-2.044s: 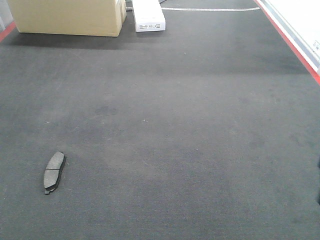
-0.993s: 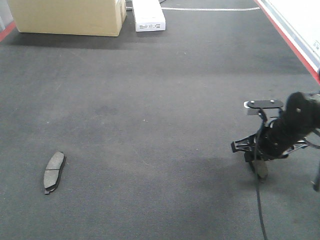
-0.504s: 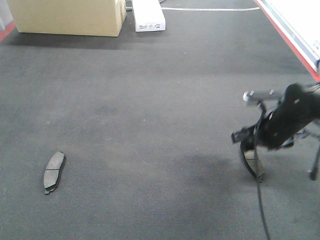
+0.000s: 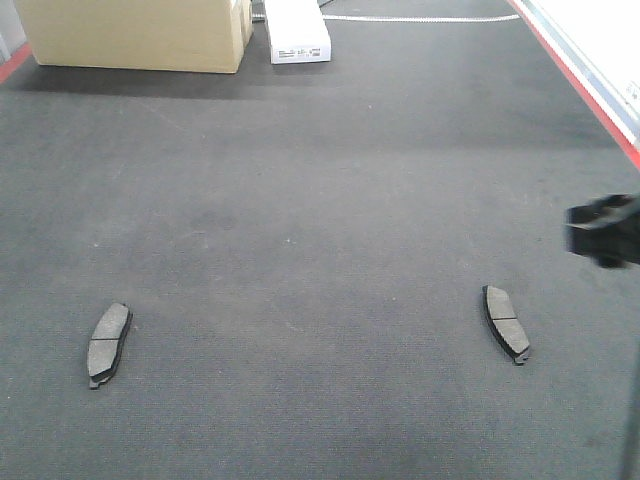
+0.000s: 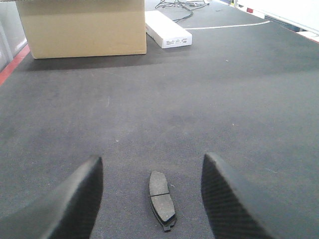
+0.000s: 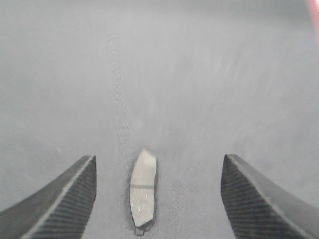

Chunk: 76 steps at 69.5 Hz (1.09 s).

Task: Move and align brake pads A on conveyor
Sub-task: 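Raise the open right gripper away from the second pad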

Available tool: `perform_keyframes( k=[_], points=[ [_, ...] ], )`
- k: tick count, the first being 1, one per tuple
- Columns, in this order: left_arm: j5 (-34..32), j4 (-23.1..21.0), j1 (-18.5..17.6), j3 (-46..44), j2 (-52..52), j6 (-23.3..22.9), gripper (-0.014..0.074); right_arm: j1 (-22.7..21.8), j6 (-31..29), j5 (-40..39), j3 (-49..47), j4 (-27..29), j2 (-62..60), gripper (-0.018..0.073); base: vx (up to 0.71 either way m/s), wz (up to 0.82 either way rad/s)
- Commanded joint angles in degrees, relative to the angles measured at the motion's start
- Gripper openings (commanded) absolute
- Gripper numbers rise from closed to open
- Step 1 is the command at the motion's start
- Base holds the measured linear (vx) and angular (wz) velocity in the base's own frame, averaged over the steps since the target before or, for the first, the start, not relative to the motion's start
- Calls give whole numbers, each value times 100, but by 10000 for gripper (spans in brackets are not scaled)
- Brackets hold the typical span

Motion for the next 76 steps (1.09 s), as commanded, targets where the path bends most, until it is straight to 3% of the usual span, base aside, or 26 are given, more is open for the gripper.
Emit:
perform_keyframes(
  k=[1,34,76],
  points=[
    [-408,-35,-21,-127,70,-22,408,-27,-47,-445,120,-79,-862,515,0,0],
    [-408,-35,-21,-127,70,-22,408,-27,-334,-680,1782,-30,-4422,515,0,0],
    [-408,-35,-21,-127,70,-22,408,-27,-334,-737,1934,-34,-4738,515,0,0]
  ],
)
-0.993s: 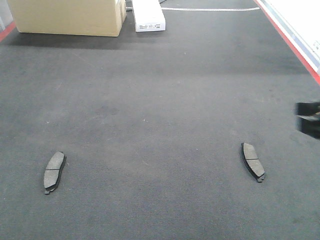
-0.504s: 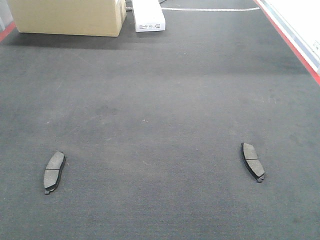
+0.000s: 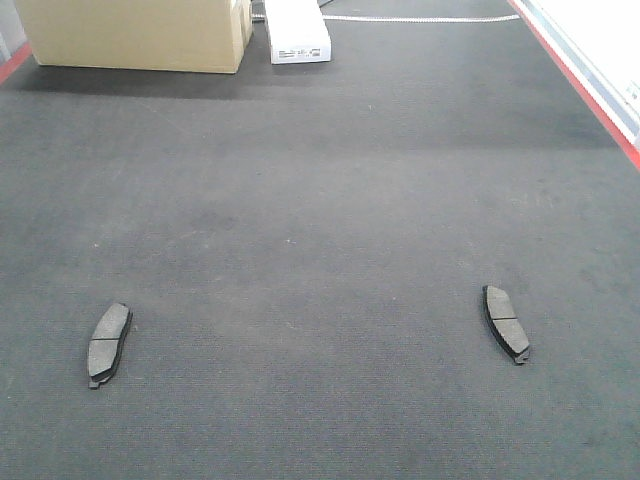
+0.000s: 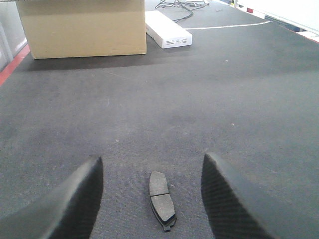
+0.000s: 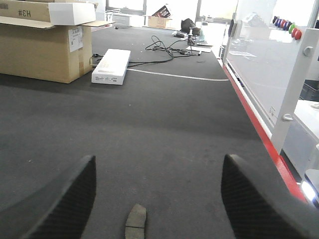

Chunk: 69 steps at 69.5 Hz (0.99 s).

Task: Move and align brake pads A on conveyor
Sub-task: 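Turn the base away from the conveyor belt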

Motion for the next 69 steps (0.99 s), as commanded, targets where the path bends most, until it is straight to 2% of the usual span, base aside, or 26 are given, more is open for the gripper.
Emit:
perform_keyframes(
  k=[1,35,69],
  points=[
    [-408,-35,-21,-127,70,-22,408,-27,-59,-463,-135,-34,70,515,0,0],
    [-408,-35,-21,-127,70,-22,408,-27,-59,-456,-135,-34,70,515,-10,5],
    [-410,-35,-21,-127,89,-22,408,-27,-59,-456,-135,-34,70,515,-45,-5]
  ],
)
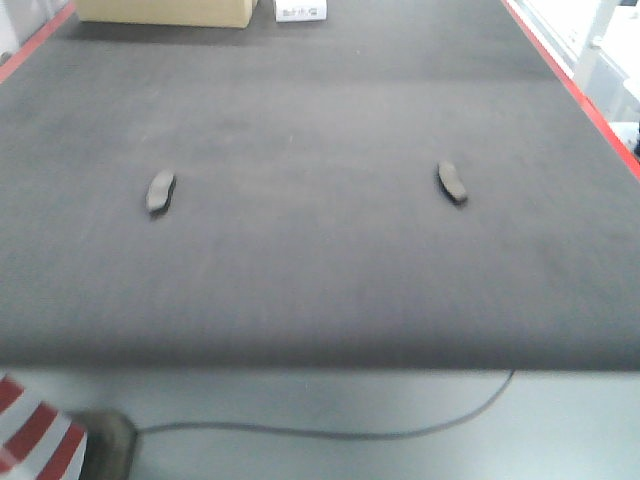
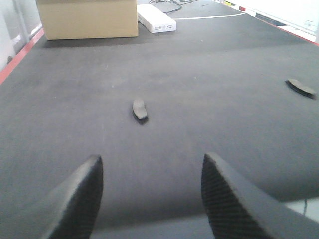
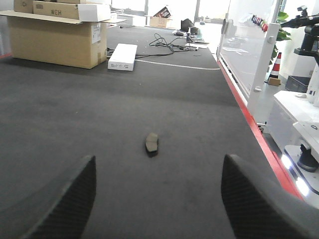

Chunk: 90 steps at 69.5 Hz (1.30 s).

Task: Move and align brake pads A on conveyor
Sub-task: 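Turn the base away from the conveyor belt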

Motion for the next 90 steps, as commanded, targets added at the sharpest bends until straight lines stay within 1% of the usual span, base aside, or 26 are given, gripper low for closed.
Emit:
perform_keyframes(
  k=[1,32,46,56,90],
  points=[
    [-410,-30,-21,-134,89,-22,408,-27,-56,-452,-135,-39,70,515,-49,2],
    [-410,-30,-21,-134,89,-22,408,-27,-56,-452,-135,-39,70,515,-44,2],
    [-409,-30,-15,-134,83,-22,408,-27,-56,-452,-135,-39,70,515,-37,-26],
    [-409,-30,-15,-134,72,-22,408,-27,-56,-452,-135,-39,70,515,-30,-74],
    [-409,-30,-15,-134,72,-22,408,-27,-56,-452,-135,-39,70,515,-25,-99]
  ],
)
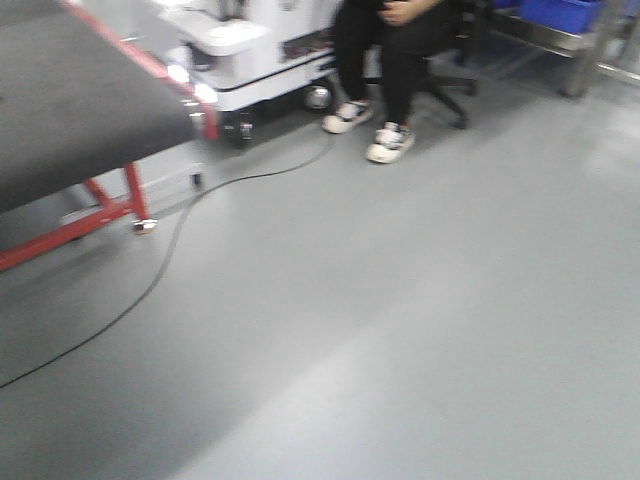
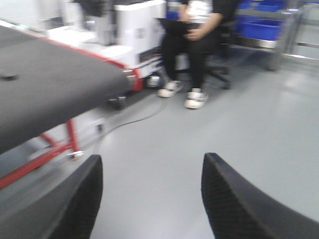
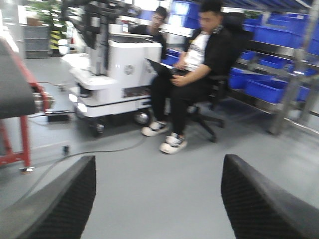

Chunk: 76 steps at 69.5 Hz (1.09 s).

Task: Move and align brake pads A on conveyor
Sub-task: 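Turn the base away from the conveyor belt, then drive along the yellow floor line past the blue bin racks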

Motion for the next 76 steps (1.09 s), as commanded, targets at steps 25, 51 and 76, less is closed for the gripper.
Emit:
perform_keyframes(
  k=[25,51,76],
  points=[
    [-409,-30,-15,-134,91,-22,408,-27,-56,-446,-135,-39,88,515,-21,-80],
    [-409,-30,-15,-134,91,-22,408,-27,-56,-446,-135,-39,88,515,-8,-84],
    [-409,-30,-20,-134,91,-22,408,-27,-56,-445,-135,-34,88,515,12,-84]
  ],
)
